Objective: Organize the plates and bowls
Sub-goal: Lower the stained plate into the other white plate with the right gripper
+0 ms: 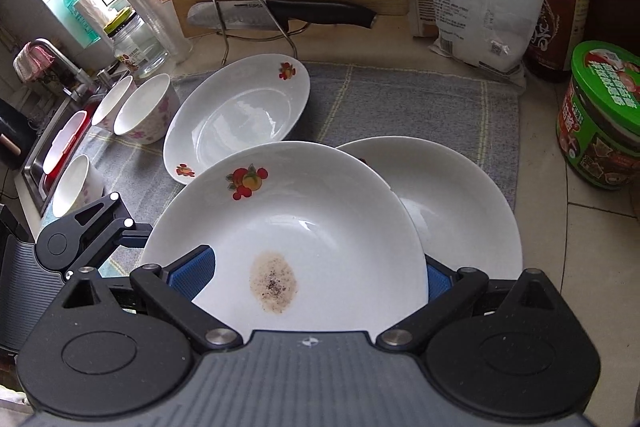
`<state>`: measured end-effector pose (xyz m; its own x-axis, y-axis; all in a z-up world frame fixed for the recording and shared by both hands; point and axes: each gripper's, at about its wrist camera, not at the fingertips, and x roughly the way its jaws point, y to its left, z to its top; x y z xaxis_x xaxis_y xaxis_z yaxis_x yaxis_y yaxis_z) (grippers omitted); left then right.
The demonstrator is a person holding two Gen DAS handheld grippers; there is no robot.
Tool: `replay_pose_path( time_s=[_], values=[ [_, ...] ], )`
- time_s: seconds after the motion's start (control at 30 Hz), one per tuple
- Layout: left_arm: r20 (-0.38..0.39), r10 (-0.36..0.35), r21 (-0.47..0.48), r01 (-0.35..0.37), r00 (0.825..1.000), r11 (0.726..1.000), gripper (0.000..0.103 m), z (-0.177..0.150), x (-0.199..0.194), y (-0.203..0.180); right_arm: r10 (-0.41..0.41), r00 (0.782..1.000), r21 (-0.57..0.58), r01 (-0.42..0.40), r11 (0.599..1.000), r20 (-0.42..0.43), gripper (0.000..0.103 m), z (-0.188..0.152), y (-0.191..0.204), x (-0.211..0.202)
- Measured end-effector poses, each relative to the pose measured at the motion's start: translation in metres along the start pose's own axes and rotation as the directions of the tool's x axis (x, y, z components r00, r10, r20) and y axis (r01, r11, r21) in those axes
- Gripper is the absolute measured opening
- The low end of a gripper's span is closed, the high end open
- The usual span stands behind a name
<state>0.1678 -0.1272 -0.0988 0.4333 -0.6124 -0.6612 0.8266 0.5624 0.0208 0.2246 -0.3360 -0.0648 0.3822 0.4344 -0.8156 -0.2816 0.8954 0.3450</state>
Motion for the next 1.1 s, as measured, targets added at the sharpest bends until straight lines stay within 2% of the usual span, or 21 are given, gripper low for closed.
replay_pose_path(
  time_s=[0.67, 1.1],
  values=[
    [-0.043, 0.015, 0.002, -0.015, 0.999, 1.0, 0.102, 0.014, 0.021, -0.003, -0.012, 1.0, 0.022, 0.013, 1.0, -0.02, 0.103, 0.0, -0.029, 0.014],
    [-0.064, 0.024, 0.037, -0.022, 0.998, 0.999, 0.102, 0.019, 0.035, 0.004, -0.025, 0.999, 0.059, 0.026, 0.998, -0.02, 0.103, 0.002, -0.037, 0.02]
  ],
)
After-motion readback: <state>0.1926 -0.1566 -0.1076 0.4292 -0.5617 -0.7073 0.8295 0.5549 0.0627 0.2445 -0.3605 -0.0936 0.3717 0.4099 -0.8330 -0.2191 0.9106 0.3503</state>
